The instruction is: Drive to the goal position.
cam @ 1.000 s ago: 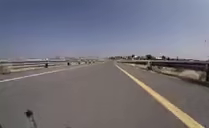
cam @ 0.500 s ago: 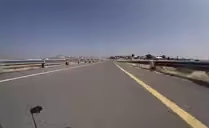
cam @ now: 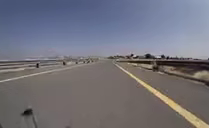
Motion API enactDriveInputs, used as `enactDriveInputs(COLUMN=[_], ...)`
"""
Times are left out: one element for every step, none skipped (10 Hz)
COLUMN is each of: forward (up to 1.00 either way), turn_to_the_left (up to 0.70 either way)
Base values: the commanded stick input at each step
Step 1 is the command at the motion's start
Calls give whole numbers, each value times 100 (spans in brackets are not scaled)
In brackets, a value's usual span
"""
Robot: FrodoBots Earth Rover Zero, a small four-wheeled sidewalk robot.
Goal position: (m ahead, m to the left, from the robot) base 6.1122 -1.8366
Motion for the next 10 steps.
enactDriveInputs(forward=[100,100,100,100,100,100,100,100,100,100], turn_to_the_left=[0,0,0,0,0,0,0,0,0,0])
